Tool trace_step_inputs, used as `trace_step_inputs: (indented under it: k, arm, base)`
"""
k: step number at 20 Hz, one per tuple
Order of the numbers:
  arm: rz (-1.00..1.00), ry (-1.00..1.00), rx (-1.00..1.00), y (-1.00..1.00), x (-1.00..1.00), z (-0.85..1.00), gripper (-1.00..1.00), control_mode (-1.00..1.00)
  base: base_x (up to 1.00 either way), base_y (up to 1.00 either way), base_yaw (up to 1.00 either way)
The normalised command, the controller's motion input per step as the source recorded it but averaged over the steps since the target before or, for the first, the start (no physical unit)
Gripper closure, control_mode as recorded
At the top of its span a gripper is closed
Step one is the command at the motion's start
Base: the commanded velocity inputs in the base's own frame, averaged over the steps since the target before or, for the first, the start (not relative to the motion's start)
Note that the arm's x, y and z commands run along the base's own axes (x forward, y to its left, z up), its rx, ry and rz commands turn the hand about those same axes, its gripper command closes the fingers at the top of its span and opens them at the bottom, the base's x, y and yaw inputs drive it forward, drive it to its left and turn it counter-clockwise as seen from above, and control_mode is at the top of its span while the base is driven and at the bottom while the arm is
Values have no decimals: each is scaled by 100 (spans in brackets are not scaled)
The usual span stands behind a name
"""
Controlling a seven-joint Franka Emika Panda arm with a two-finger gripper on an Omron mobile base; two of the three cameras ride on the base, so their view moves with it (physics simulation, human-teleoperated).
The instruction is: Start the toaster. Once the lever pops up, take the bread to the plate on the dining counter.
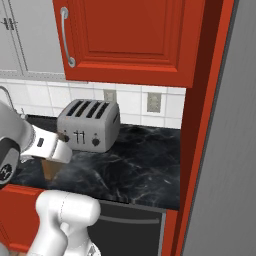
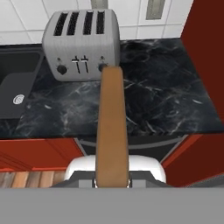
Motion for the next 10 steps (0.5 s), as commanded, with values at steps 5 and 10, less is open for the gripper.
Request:
trace_step_inputs:
  k: [5,10]
  arm:
    - [0,0,0,0,0,32,100,-100]
    - [0,0,0,0,-7,25,100,-100]
  base:
    - [0,0,0]
    - [0,0,0]
